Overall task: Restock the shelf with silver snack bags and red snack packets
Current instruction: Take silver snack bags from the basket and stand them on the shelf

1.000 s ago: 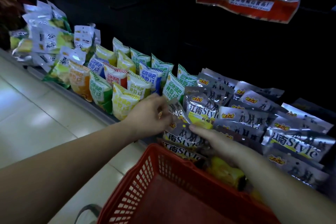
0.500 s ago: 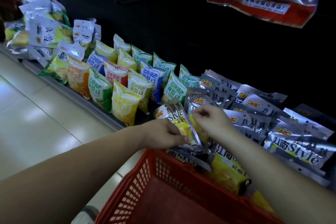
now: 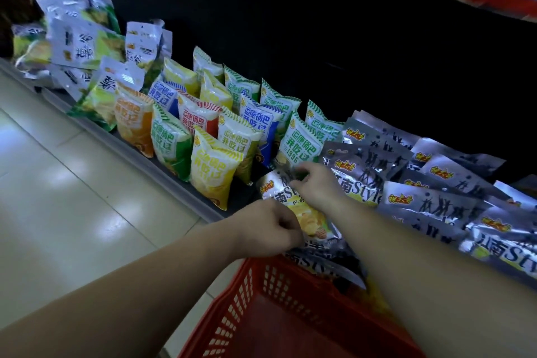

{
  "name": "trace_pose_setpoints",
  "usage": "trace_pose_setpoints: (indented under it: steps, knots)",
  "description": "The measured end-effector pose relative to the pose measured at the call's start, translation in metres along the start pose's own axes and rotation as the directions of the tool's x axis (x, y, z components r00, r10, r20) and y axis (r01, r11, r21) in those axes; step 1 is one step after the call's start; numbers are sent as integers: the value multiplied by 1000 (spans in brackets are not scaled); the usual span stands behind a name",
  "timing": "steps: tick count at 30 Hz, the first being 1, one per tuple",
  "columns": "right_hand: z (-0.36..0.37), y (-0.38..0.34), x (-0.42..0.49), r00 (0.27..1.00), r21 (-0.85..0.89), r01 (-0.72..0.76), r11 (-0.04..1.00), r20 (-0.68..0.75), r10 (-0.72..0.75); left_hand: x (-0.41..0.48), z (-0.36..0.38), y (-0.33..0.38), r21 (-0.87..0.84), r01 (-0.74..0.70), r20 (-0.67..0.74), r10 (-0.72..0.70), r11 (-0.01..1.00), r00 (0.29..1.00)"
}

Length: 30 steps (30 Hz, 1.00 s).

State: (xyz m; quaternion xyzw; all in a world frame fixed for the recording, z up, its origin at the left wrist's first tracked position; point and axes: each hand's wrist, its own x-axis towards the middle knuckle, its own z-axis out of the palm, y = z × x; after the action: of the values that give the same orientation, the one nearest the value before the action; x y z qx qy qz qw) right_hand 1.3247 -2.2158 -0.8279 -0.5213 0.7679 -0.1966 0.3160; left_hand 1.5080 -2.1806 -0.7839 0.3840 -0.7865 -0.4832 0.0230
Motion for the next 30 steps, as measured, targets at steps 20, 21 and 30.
trace_pose_setpoints:
  steps: [20,21,30]
  knots:
    - [-17,5,8,994,-18,72,997,-79,-73,-2,-3,0,-25,50,63,-48,998,997]
    - [-20,4,5,992,-27,95,995,-84,-97,-4,-4,2,-15,39,62,-38,999,997]
    - [-77,-1,-90,996,128,60,990,-73,-51,-22,-7,26,388,-150,232,61,909,971]
